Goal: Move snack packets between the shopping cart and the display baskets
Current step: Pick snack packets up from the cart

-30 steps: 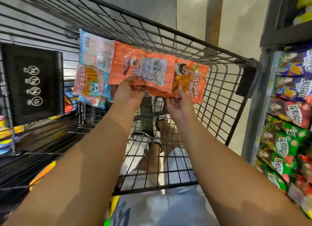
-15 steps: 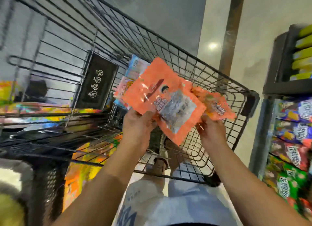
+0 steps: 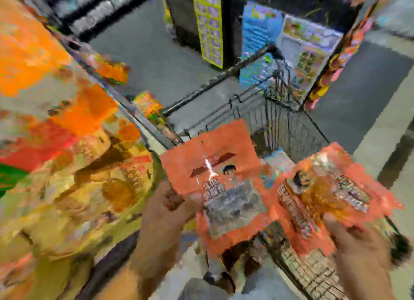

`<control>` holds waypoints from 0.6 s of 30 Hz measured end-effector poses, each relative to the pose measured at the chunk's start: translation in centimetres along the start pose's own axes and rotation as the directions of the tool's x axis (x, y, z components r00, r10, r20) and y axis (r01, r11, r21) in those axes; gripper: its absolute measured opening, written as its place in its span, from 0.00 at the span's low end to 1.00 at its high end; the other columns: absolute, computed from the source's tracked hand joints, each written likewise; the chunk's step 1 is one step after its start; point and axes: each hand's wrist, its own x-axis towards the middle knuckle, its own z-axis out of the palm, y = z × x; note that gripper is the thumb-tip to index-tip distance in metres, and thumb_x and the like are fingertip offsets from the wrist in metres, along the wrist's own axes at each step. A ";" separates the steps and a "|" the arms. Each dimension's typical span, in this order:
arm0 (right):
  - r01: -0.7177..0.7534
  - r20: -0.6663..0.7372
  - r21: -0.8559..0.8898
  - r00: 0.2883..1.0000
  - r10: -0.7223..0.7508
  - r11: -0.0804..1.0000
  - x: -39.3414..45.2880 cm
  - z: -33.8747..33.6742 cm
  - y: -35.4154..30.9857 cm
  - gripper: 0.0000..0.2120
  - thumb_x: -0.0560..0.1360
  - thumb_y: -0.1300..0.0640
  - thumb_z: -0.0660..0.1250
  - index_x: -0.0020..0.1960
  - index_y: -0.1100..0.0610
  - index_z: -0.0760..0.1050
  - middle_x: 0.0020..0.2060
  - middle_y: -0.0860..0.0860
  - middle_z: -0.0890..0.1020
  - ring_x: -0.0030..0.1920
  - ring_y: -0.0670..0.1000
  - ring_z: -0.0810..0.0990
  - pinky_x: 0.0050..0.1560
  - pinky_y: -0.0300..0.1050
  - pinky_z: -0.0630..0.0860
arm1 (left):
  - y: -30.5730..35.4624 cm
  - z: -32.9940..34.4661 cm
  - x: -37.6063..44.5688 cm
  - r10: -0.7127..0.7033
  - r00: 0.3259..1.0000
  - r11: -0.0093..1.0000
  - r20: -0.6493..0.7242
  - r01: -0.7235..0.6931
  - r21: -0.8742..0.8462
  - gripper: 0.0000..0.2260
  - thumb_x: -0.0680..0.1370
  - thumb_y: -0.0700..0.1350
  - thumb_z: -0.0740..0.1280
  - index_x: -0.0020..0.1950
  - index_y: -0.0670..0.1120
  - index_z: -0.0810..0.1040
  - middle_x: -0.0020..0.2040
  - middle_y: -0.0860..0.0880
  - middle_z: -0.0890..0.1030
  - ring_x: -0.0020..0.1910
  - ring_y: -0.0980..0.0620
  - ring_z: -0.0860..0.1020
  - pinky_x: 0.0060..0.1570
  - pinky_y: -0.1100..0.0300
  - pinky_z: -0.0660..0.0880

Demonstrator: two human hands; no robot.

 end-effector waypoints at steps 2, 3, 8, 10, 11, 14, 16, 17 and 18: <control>0.132 0.068 -0.019 0.989 -0.130 0.991 -1.1 2.6 -3.7 0.28 0.64 0.33 0.78 0.61 0.42 0.84 0.49 0.40 0.89 0.53 0.44 0.87 0.54 0.37 0.82 | 1.9 -4.4 -2.5 0.050 0.988 0.998 -0.146 -0.056 -0.036 0.19 0.70 0.53 0.77 0.59 0.51 0.82 0.39 0.40 0.81 0.34 0.48 0.79 0.32 0.58 0.77; 0.182 0.110 -0.008 0.978 -0.180 0.983 -1.6 3.8 -5.4 0.29 0.64 0.30 0.77 0.62 0.41 0.84 0.48 0.39 0.89 0.52 0.40 0.87 0.52 0.32 0.81 | 2.7 -6.4 -3.8 0.075 0.971 0.994 -0.228 -0.092 -0.062 0.19 0.68 0.53 0.78 0.56 0.50 0.83 0.38 0.39 0.81 0.34 0.47 0.78 0.32 0.55 0.77; 0.378 0.332 0.105 0.859 -0.391 0.920 -4.1 9.5 -12.4 0.32 0.68 0.31 0.79 0.65 0.49 0.83 0.53 0.48 0.89 0.57 0.56 0.88 0.57 0.54 0.82 | 5.2 -13.9 -11.1 0.155 0.836 0.950 -0.526 -0.273 -0.154 0.21 0.65 0.51 0.82 0.56 0.54 0.83 0.43 0.45 0.87 0.38 0.51 0.83 0.37 0.61 0.80; 0.426 0.407 0.203 0.782 -0.472 0.881 -5.8 12.2 -14.9 0.29 0.71 0.38 0.80 0.66 0.52 0.83 0.56 0.52 0.88 0.59 0.60 0.87 0.58 0.66 0.81 | 5.8 -15.8 -14.0 0.175 0.750 0.924 -0.638 -0.349 -0.157 0.18 0.65 0.51 0.78 0.53 0.52 0.82 0.40 0.44 0.84 0.34 0.54 0.82 0.34 0.67 0.79; 0.433 0.442 0.263 0.740 -0.506 0.862 -7.0 13.5 -16.2 0.28 0.72 0.40 0.80 0.66 0.53 0.83 0.57 0.54 0.88 0.59 0.62 0.86 0.58 0.70 0.80 | 5.9 -16.6 -15.5 0.193 0.706 0.909 -0.682 -0.390 -0.146 0.15 0.67 0.49 0.76 0.52 0.50 0.81 0.41 0.41 0.82 0.35 0.52 0.81 0.35 0.67 0.79; 0.378 0.563 0.406 0.613 -0.554 0.832 -11.7 17.0 -20.0 0.28 0.71 0.39 0.81 0.63 0.55 0.84 0.56 0.55 0.88 0.58 0.63 0.86 0.59 0.73 0.79 | 5.9 -19.2 -19.7 0.251 0.585 0.860 -0.771 -0.501 -0.101 0.14 0.74 0.40 0.71 0.59 0.45 0.80 0.46 0.43 0.85 0.41 0.49 0.83 0.40 0.64 0.82; 0.327 0.623 0.472 0.533 -0.573 0.818 -15.1 18.8 -21.9 0.27 0.70 0.39 0.81 0.62 0.55 0.84 0.56 0.56 0.88 0.57 0.62 0.87 0.58 0.71 0.80 | 5.6 -20.7 -22.1 0.273 0.514 0.839 -0.813 -0.541 -0.060 0.11 0.77 0.35 0.68 0.59 0.44 0.80 0.46 0.45 0.87 0.42 0.53 0.85 0.41 0.63 0.82; 0.304 0.653 0.495 0.488 -0.579 0.814 -16.6 19.5 -22.5 0.27 0.69 0.39 0.81 0.61 0.55 0.85 0.56 0.56 0.88 0.57 0.62 0.87 0.58 0.70 0.81 | 5.3 -21.4 -23.4 0.274 0.471 0.824 -0.839 -0.565 -0.048 0.11 0.77 0.34 0.67 0.57 0.45 0.81 0.46 0.47 0.88 0.41 0.54 0.85 0.41 0.62 0.83; 0.293 0.685 0.506 0.435 -0.585 0.811 -18.0 20.3 -23.0 0.27 0.69 0.39 0.81 0.61 0.55 0.85 0.57 0.56 0.88 0.58 0.62 0.87 0.58 0.71 0.80 | 5.0 -22.1 -24.6 0.273 0.424 0.803 -0.863 -0.595 -0.038 0.12 0.76 0.35 0.68 0.57 0.47 0.81 0.46 0.47 0.87 0.42 0.53 0.85 0.43 0.60 0.83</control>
